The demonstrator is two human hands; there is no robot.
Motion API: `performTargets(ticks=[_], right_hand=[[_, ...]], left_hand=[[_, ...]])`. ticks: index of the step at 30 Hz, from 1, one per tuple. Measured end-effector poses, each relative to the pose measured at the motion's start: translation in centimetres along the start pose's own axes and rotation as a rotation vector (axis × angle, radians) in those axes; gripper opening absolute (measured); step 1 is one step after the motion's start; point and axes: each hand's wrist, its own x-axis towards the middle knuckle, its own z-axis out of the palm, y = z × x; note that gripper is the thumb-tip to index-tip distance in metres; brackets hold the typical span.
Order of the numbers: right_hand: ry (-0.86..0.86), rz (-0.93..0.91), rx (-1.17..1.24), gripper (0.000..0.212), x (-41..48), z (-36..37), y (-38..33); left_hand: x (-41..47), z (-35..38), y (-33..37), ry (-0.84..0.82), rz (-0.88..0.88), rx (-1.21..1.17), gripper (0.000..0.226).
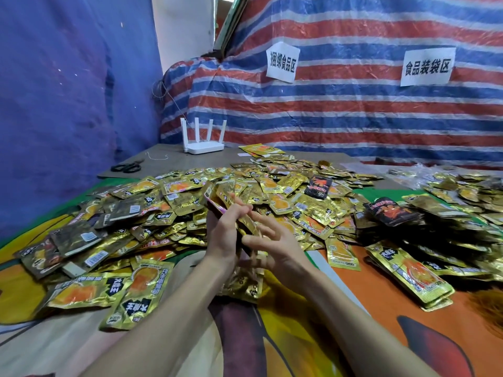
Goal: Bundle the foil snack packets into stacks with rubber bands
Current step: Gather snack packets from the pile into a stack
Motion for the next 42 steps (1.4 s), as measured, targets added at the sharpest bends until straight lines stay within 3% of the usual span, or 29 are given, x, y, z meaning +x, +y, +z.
performTargets(ticks=[4, 9, 12, 18, 24, 28, 34, 39, 42], right_hand=[[0.026, -0.040, -0.008, 0.074, 0.2, 0.6, 1.4], [0.168, -0.089, -0.027, 0.080, 0.0, 0.9, 1.8], [0.202, -0.111, -0.091, 0.082, -0.5, 0.4, 1.0], [0.104, -0.172, -0.434, 0.057, -1.6, -1.3, -1.5], [-0.009, -0.082, -0.552, 0.028, -2.1, -2.1, -2.3], [-0.011, -0.149, -0.571, 0.036, -2.2, -1.8, -1.9], [0.235, -0.304, -0.576, 0.068, -1.6, -0.3, -0.6], [0.191, -0.244, -0.642, 0.060, -1.7, -0.7, -0.8], [0.091, -0.202, -0.573, 0.051, -1.9, -1.1, -1.1]], left_hand=[[0.4, -0.4, -0.5, -0.030, -0.049, -0.002, 0.016], [0.3, -1.0, -0.7, -0.127, -0.186, -0.033, 0.038], [0.1, -1.2, -0.7, -0.222, -0.219, -0.051, 0.036], [-0.1, -1.8, -1.0, -0.387, -0.265, 0.023, 0.044], [-0.2, -1.9, -1.4, -0.416, -0.289, 0.112, 0.045], [-0.3, -1.8, -2.0, -0.412, -0.255, 0.180, 0.050], [-0.7, -1.0, -1.4, -0.450, -0.412, -0.089, 0.059], [-0.9, -0.9, -1.5, -0.426, -0.435, -0.033, 0.052], [-1.1, -1.0, -1.1, -0.431, -0.341, 0.173, 0.055]])
